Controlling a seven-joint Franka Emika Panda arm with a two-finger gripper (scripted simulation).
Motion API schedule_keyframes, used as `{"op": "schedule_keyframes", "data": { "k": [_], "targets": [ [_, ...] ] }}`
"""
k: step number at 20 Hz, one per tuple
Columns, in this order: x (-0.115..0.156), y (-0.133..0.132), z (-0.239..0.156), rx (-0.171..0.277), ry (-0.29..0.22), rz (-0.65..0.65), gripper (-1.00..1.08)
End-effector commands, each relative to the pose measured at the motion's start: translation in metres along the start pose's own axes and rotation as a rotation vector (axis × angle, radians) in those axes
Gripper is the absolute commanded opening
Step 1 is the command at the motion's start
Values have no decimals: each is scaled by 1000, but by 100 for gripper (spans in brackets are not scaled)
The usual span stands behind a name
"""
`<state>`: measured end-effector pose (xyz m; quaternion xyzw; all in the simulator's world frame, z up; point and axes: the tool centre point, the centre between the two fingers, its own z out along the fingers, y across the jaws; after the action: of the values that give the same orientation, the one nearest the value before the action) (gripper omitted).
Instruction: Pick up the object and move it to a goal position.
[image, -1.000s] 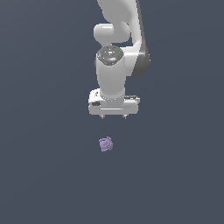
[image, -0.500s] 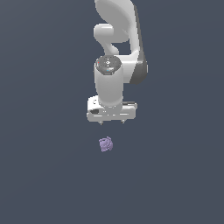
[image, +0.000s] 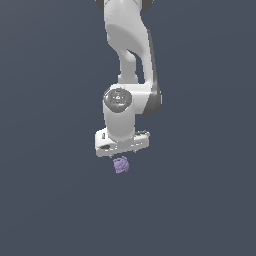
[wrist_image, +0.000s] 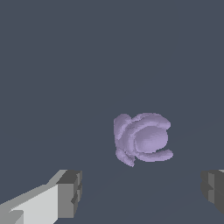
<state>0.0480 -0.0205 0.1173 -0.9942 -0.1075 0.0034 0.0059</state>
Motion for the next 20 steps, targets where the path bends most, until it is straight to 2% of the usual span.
{"op": "schedule_keyframes", "data": {
  "k": [1, 14, 20],
  "targets": [
    [6, 6, 11, -5, 3, -35, 100],
    [13, 14, 30, -12, 4, -80, 100],
    [13, 15, 57, -12, 4, -83, 100]
  ]
}}
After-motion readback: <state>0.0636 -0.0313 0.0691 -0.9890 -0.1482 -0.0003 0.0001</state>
